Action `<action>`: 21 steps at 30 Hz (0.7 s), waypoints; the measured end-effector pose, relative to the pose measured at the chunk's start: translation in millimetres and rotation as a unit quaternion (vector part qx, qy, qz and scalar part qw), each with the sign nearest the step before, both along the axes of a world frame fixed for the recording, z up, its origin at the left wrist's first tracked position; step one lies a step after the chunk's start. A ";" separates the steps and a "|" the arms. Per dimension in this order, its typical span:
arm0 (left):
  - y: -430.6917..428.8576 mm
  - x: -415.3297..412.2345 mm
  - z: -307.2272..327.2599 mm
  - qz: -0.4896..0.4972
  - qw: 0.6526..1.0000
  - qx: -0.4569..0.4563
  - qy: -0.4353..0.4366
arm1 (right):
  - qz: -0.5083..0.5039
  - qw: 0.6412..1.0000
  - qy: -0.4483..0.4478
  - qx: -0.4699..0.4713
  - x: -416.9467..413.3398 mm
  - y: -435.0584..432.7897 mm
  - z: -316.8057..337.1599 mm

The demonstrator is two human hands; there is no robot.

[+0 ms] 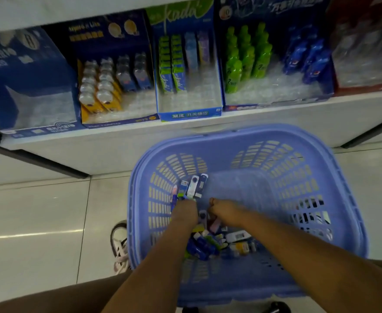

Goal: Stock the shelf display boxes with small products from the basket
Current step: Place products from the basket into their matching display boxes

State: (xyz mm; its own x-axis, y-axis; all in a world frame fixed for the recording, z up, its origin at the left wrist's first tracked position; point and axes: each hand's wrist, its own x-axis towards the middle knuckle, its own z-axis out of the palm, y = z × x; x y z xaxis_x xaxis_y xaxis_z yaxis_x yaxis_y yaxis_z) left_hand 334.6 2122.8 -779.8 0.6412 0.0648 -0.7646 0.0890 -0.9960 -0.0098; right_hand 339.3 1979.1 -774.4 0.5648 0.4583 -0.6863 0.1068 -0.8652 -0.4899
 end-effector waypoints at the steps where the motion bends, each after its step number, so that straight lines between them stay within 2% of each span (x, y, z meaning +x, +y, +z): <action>1: -0.4 0.1 -1.8 -0.013 1.000 0.006 0.006 | 0.008 1.000 0.006 -0.010 4.9 -3.6 -0.7; 3: -1.1 -1.4 -7.0 -0.035 0.999 0.027 -0.002 | -0.018 0.998 0.041 -0.037 14.4 -12.8 4.1; 7: -1.7 -3.5 -8.2 -0.084 0.995 0.049 -0.031 | -0.017 0.996 0.029 -0.077 27.9 -42.6 22.5; 16: 0.3 -2.4 -0.1 -0.087 0.996 0.020 -0.011 | -0.142 0.989 0.049 0.015 35.2 -73.0 51.4; 21: 3.1 0.3 3.8 -0.109 0.994 0.021 0.007 | -0.251 0.960 0.074 0.096 26.7 -70.6 68.3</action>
State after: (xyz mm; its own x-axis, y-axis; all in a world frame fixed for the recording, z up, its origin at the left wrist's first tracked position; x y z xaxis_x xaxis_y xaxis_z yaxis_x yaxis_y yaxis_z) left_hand 334.8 2125.9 -776.0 0.6333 -0.0426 -0.7727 -0.1300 -0.9901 -0.0520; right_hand 366.0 1908.5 -706.1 0.6498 0.2794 -0.7069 -0.3841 -0.6819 -0.6225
